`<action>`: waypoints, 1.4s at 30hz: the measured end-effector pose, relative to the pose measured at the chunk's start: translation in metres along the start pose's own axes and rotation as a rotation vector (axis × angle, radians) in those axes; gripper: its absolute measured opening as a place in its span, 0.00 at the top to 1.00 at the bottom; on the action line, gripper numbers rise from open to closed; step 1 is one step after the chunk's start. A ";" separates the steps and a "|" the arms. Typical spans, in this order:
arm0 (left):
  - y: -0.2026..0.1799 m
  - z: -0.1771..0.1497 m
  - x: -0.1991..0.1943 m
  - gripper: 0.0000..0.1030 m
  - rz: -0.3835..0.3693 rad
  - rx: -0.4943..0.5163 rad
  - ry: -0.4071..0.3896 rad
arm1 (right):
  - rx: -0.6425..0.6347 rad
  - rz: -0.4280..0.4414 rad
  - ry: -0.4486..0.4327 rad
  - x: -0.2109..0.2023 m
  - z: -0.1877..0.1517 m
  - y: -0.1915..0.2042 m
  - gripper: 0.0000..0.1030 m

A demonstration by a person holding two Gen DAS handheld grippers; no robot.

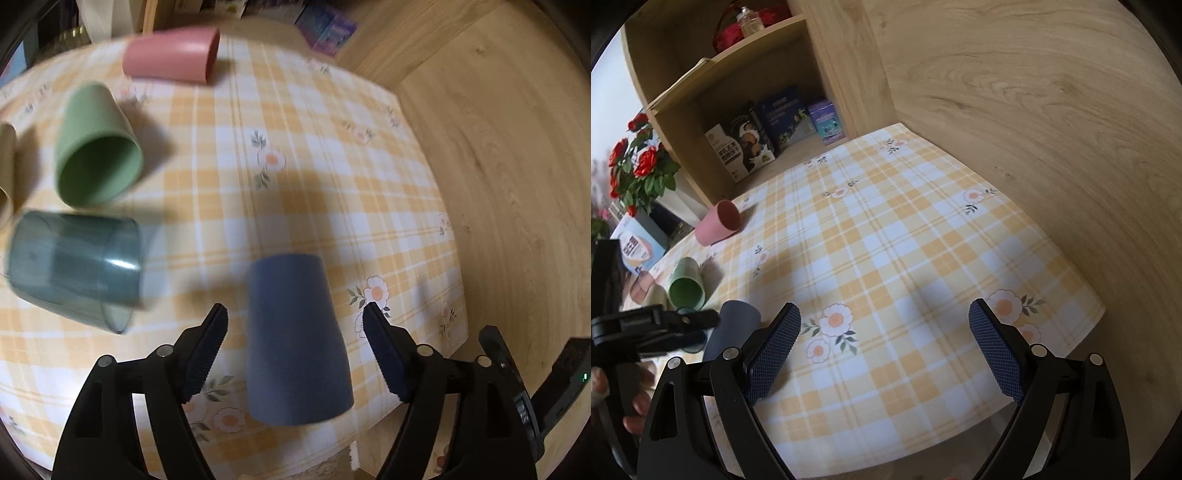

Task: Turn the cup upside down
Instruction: 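Turn the held blue cup with the left gripper toward the right gripper, then open the left gripper off the blue cup while the right gripper grasps it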

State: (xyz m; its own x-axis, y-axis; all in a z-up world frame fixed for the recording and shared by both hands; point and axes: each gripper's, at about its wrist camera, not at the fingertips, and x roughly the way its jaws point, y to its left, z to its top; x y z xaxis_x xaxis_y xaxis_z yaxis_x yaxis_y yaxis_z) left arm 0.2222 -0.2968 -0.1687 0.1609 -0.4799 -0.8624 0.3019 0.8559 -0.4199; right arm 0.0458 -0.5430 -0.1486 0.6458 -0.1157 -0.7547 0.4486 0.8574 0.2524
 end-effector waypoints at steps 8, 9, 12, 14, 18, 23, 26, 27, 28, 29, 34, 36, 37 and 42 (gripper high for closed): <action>0.028 -0.012 -0.075 0.12 0.102 0.114 -0.225 | -0.117 0.042 0.073 0.002 0.007 0.042 0.13; 0.034 -0.014 -0.085 0.09 0.120 0.126 -0.261 | -0.138 0.052 0.092 0.005 0.008 0.051 0.13; 0.053 -0.023 -0.117 0.06 0.203 0.159 -0.374 | -0.169 0.082 0.132 0.012 0.009 0.070 0.13; 0.068 -0.030 -0.137 0.06 0.273 0.177 -0.440 | -0.190 0.099 0.160 0.017 0.009 0.083 0.13; 0.098 -0.045 -0.169 0.06 0.351 0.159 -0.517 | -0.232 0.140 0.231 0.032 0.005 0.110 0.13; 0.134 -0.073 -0.198 0.06 0.441 0.135 -0.612 | -0.313 0.170 0.306 0.055 -0.001 0.142 0.13; 0.152 -0.089 -0.207 0.06 0.493 0.108 -0.652 | -0.329 0.174 0.358 0.070 -0.003 0.155 0.14; 0.157 -0.093 -0.210 0.06 0.499 0.092 -0.656 | -0.328 0.171 0.371 0.073 -0.003 0.158 0.14; 0.165 -0.098 -0.213 0.06 0.502 0.067 -0.656 | -0.324 0.171 0.392 0.079 -0.003 0.161 0.14; 0.171 -0.101 -0.215 0.06 0.501 0.049 -0.655 | -0.320 0.173 0.412 0.084 -0.004 0.164 0.14; 0.187 -0.114 -0.215 0.06 0.528 -0.014 -0.649 | -0.307 0.153 0.483 0.106 -0.002 0.176 0.14; 0.190 -0.118 -0.212 0.06 0.521 -0.026 -0.639 | -0.288 0.144 0.502 0.115 -0.001 0.179 0.14; 0.190 -0.120 -0.211 0.06 0.517 -0.028 -0.636 | -0.280 0.143 0.511 0.118 -0.001 0.180 0.14; 0.184 -0.126 -0.203 0.06 0.494 -0.013 -0.616 | -0.255 0.139 0.544 0.131 -0.001 0.190 0.25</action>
State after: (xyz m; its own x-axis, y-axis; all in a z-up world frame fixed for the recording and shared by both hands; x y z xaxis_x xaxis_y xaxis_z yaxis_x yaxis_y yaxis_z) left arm 0.1266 -0.0170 -0.1065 0.7661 -0.0607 -0.6399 0.0493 0.9981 -0.0356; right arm 0.2149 -0.3947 -0.1996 0.2499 0.2206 -0.9428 0.1778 0.9467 0.2687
